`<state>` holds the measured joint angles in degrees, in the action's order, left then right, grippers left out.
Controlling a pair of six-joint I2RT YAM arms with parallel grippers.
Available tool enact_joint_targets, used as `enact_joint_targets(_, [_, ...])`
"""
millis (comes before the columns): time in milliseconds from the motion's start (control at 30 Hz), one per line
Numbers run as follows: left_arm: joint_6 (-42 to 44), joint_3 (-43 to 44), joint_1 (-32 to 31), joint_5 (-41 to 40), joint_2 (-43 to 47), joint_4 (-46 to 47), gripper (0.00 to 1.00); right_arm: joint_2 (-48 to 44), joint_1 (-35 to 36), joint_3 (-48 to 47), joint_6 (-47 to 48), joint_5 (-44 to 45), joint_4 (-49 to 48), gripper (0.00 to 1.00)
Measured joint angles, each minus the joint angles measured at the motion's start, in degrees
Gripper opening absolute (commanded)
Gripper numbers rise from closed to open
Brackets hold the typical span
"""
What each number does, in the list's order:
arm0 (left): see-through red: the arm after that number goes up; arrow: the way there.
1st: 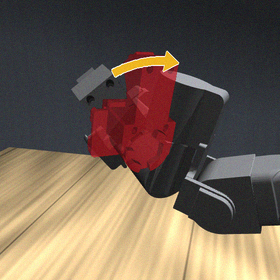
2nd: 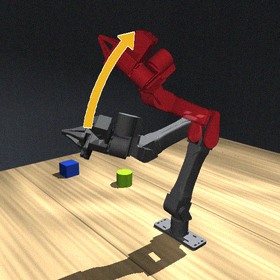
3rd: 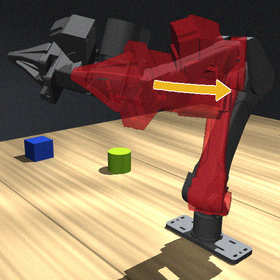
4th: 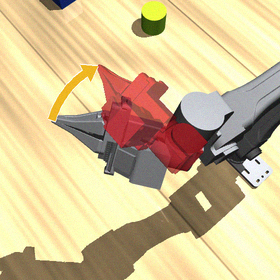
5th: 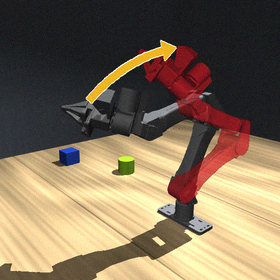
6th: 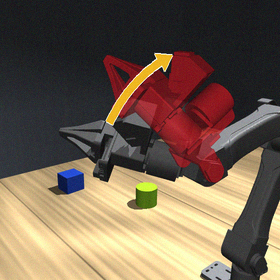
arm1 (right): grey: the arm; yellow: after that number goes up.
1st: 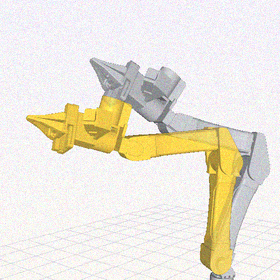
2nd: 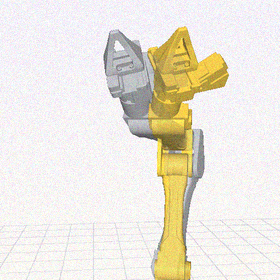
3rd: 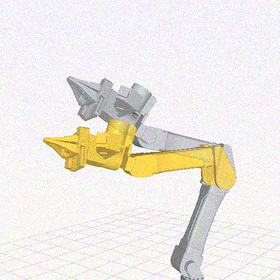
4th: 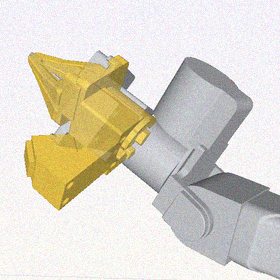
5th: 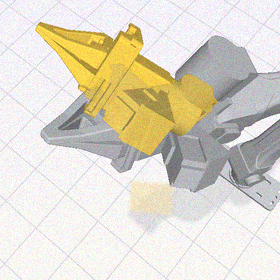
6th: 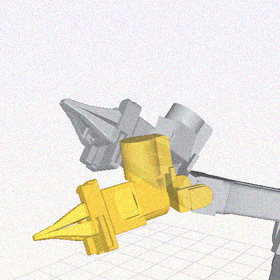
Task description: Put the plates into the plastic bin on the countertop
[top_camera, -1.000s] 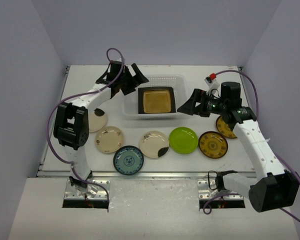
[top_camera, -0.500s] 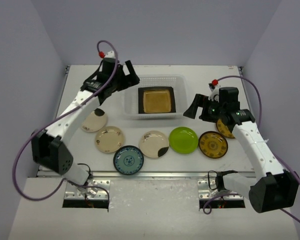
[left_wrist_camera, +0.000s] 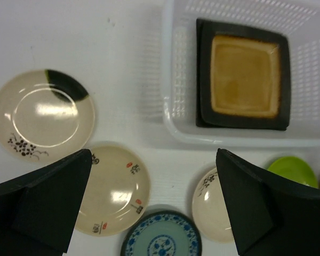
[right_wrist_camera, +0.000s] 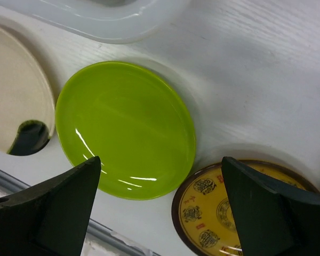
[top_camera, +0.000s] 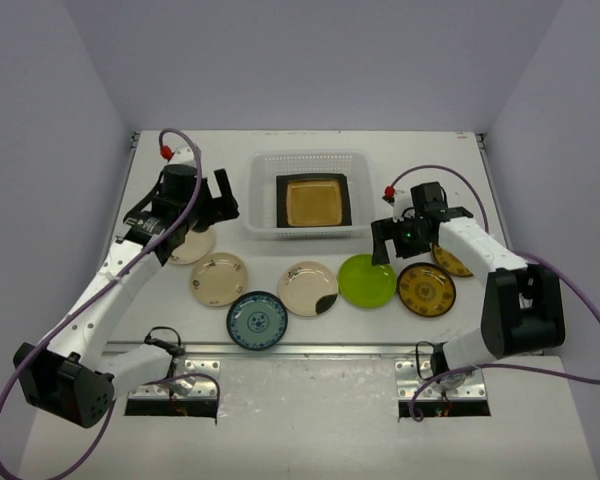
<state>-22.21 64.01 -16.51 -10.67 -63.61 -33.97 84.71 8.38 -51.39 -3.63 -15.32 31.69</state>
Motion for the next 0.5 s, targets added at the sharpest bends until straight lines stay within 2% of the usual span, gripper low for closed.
enact_joint_targets(167, [2.30, -9.82, 0.00, 1.22, 2.29, 0.34, 1.00, 2.46, 0.00, 0.17, 5.90, -3.40, -3.62, 0.87])
enact_joint_targets(267, [2.92, -12.24, 0.00, 1.68, 2.54, 0.53, 1.00, 6.00, 0.00, -0.35, 8.08, -2.95, -4.76, 0.73])
enact_joint_targets(333, [3.36, -13.25, 0.00, 1.63, 2.92, 1.71, 1.00, 8.11, 0.00, -0.62, 9.37, -2.67, -4.80, 0.68])
enact_joint_targets(400, [3.84, -14.83, 0.00, 1.34, 4.12, 3.26, 1.00, 10.03, 0.00, -0.90, 10.08, -2.70, -5.09, 0.59])
enact_joint_targets(500, [4.17, -16.14, 0.00, 0.04, 5.13, 3.51, 1.00, 12.06, 0.00, -0.97, 11.29, -2.71, -5.27, 0.54])
